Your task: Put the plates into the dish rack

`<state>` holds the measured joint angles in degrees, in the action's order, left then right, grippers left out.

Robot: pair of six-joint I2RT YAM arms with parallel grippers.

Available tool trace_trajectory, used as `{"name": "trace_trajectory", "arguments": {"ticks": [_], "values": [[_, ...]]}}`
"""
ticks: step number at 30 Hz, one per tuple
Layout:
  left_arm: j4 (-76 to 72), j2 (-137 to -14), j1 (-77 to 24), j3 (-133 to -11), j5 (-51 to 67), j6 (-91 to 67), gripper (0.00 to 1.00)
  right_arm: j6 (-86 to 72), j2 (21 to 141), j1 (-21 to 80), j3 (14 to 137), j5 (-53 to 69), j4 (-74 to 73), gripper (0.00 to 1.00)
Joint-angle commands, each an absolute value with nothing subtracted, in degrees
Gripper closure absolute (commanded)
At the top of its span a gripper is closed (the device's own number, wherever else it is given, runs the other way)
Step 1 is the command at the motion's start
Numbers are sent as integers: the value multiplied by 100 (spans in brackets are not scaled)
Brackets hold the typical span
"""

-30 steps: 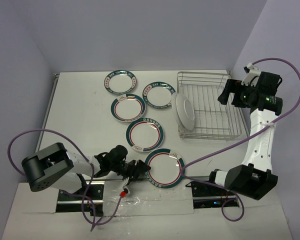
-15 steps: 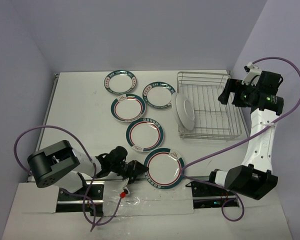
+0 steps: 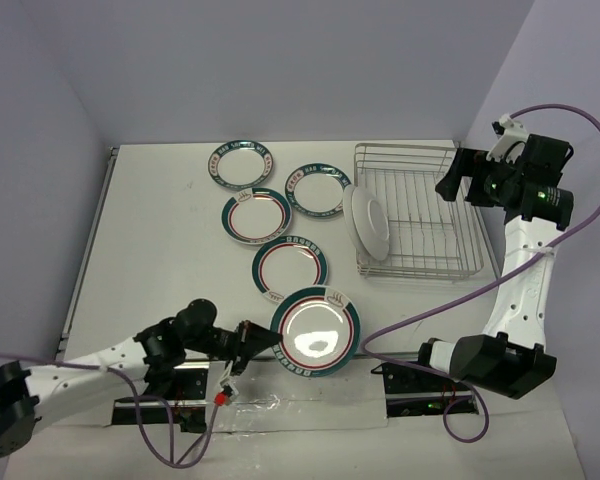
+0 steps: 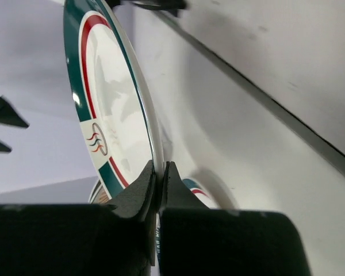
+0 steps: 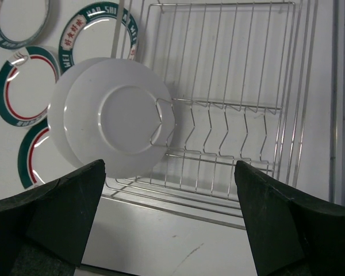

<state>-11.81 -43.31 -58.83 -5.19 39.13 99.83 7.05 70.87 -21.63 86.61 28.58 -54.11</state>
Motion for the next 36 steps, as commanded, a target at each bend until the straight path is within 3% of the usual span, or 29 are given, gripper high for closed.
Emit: {"name": "trace_trajectory", "arguments": {"ticks": [1,8,16,20,23,31,36], "values": [[-116,-3227,-5906,-1299,4351,8195,100,440,7075,-2127,9105,3181,-5362,0],[862,-3110,-5915,-3178,3640,4359,100,71,7136,-2275,9746,3532,-5212,0],[204,-4753,-5468,-5375,3067,794,100,26,7523,-2663,10292,3762,-5229,0],[236,-5781,-4914,-6668,2918,-1057,100,18,7506,-2698,10292,3630,-5238,0],[483,-6835,-4055,-7855,3522,-2533,100,18,7480,-2733,10257,3586,-5195,0],[-1449,-8304,-3796,-8393,4325,-5858,100,-158,7374,-2856,10125,3455,-5019,0],[-509,-9236,-4051,-9245,3666,-6509,100,-237,7348,-2865,10072,3331,-4913,0]]}}
